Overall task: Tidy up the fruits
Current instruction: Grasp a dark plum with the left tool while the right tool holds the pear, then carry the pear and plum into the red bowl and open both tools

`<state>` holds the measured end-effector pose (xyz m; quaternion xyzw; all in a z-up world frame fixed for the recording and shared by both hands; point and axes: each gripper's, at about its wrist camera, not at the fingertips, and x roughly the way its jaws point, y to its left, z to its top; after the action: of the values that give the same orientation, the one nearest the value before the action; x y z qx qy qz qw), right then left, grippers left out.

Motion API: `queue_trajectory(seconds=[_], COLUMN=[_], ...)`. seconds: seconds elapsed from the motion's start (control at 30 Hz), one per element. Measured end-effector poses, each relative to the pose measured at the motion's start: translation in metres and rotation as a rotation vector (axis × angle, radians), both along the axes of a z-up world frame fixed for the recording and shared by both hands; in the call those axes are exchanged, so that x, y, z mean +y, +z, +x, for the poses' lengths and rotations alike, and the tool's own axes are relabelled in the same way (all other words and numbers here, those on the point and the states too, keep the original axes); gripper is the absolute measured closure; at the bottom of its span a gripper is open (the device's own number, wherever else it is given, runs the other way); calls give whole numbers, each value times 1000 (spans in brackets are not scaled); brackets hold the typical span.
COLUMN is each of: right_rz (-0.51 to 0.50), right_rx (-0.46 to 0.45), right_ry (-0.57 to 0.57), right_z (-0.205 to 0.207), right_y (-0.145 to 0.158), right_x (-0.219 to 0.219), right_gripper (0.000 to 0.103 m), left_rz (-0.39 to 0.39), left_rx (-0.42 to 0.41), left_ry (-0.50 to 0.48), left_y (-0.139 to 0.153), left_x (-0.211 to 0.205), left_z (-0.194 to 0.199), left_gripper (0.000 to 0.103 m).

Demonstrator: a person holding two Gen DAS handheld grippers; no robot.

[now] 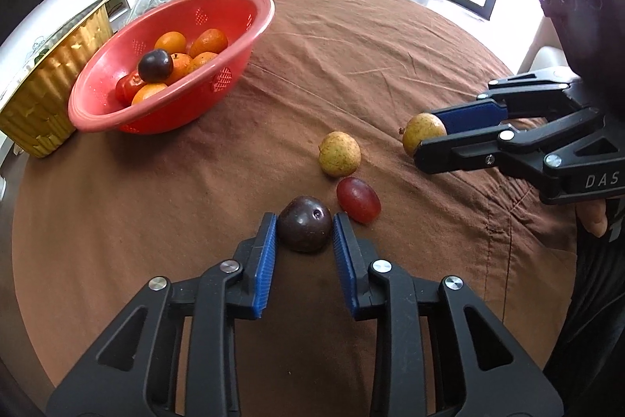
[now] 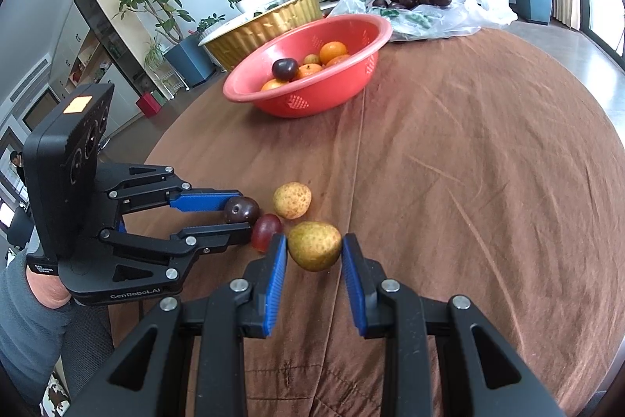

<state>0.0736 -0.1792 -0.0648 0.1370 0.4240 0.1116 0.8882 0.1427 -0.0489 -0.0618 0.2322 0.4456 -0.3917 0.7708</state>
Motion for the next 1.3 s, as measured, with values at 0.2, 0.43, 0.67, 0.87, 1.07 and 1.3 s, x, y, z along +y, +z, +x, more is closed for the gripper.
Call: queue_trajectory(seconds=[0.2, 0.43, 0.67, 0.87, 1.07, 1.3], right_rz=[1, 2, 33, 4, -51, -102], right_rx=[3, 0, 1, -53, -108, -95], right_ry=[-1, -4, 0, 15, 32, 63], right_z=[0, 0, 4, 20, 59, 118], right_y=[0, -1, 10, 44, 79, 87], right_x=[0, 0, -4, -8, -10, -3], right_gripper=[72, 72, 72, 72, 72, 72], left_rz=[-9, -43, -128, -223, -259, -249], left_rx=[-2, -18, -28, -74, -110, -115], left_ry=[6, 37, 101, 173, 281, 386], left_y=[0, 6, 28, 62, 84, 89], left_x=[2, 9, 28, 39, 39, 38], left_z=[0, -1, 0, 17, 58, 107], left_gripper=[79, 79, 79, 79, 79, 79])
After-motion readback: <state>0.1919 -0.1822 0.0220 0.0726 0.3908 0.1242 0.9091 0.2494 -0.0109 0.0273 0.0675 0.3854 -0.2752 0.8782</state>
